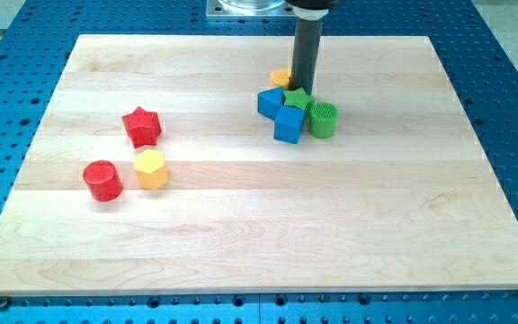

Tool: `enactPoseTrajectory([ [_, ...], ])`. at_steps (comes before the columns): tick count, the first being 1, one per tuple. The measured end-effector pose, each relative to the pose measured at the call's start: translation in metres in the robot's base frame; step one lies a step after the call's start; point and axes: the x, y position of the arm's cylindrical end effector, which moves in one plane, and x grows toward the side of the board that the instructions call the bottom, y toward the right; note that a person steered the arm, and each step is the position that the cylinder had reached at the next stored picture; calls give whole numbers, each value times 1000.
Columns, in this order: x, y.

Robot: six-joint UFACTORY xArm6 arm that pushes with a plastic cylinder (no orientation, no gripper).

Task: Push the yellow heart at the top right of the green circle

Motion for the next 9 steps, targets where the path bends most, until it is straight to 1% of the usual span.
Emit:
enactPoseTrajectory([
  [1,-25,26],
  [2,-31,-46],
  [3,-24,-51],
  [4,-23,-75],
  [5,-26,-153],
  [6,5,-153],
  [7,5,-120],
  [8,5,-73],
  [9,4,-49],
])
